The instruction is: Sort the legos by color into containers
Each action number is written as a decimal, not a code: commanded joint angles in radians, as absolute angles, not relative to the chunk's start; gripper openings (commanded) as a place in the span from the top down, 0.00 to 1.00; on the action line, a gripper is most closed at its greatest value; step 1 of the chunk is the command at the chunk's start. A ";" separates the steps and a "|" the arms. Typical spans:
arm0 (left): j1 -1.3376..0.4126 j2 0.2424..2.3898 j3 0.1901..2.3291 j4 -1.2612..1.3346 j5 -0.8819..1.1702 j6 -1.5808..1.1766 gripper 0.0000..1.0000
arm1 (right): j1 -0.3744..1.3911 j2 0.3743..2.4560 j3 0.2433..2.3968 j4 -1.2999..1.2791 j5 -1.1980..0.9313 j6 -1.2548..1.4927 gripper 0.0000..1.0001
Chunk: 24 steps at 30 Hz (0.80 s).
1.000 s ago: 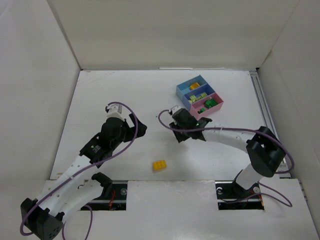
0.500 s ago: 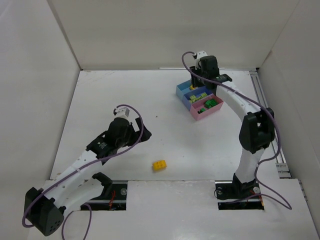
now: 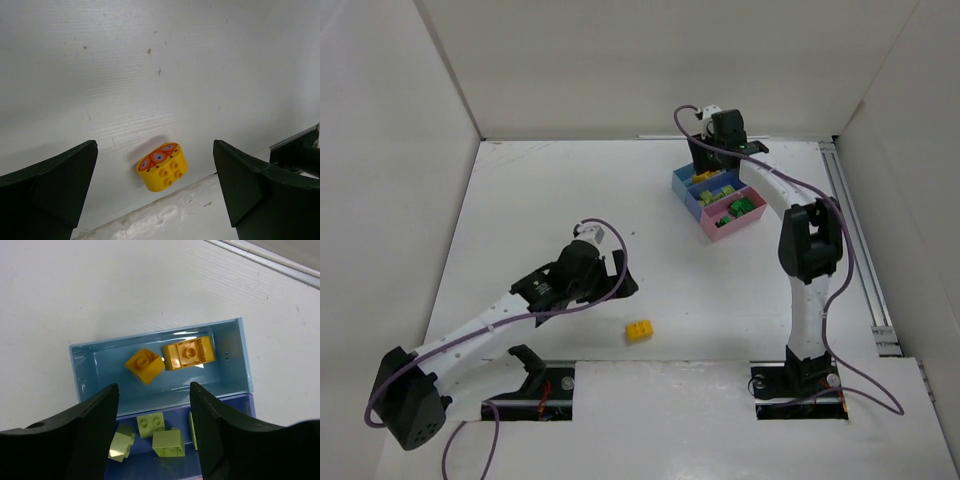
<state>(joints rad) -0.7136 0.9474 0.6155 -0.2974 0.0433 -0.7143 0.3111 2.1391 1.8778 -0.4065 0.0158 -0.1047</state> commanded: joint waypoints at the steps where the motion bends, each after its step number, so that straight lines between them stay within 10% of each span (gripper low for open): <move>1: -0.785 0.982 0.661 -0.291 0.044 -0.695 0.00 | 0.295 2.131 1.933 -0.390 -0.005 -0.124 0.36; 24: -1.126 1.282 0.715 -0.334 -0.141 -0.672 0.00 | 0.316 1.605 1.342 -0.291 -0.186 -0.086 0.36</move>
<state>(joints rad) -1.1011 1.2667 0.6868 -0.3267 -0.1062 -0.6785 0.2989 1.6588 1.3766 -0.3458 -0.1291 -0.1005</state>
